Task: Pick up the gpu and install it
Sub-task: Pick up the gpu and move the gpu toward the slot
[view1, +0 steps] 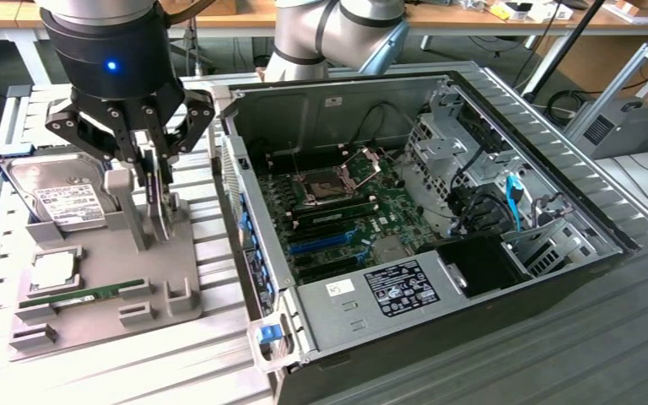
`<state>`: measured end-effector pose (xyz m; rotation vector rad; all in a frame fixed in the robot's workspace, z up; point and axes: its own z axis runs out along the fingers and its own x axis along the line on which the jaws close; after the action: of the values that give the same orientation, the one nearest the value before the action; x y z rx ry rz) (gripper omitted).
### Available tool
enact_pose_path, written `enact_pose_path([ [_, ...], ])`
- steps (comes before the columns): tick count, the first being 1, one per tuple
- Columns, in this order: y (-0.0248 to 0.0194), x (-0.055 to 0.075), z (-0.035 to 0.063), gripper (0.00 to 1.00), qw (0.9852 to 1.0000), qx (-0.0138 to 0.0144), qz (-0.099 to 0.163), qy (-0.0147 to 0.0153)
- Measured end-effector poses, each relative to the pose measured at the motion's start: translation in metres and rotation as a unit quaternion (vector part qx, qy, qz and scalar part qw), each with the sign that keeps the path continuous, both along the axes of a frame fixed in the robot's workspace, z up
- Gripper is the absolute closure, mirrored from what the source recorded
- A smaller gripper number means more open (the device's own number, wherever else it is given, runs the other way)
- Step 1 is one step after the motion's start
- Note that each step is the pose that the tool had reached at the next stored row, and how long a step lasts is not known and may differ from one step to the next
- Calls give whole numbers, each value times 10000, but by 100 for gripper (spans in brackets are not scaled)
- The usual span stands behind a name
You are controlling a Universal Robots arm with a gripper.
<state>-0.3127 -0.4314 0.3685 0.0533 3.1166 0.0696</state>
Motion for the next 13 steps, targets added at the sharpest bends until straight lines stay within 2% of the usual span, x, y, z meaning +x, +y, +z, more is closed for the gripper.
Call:
enact_pose_path([
  [5, 0, 0, 99, 73, 10000, 1, 0, -1],
  [7, 1, 0, 191, 73, 10000, 0, 0, 0],
  [13, 3, 0, 374, 73, 10000, 0, 0, -1],
])
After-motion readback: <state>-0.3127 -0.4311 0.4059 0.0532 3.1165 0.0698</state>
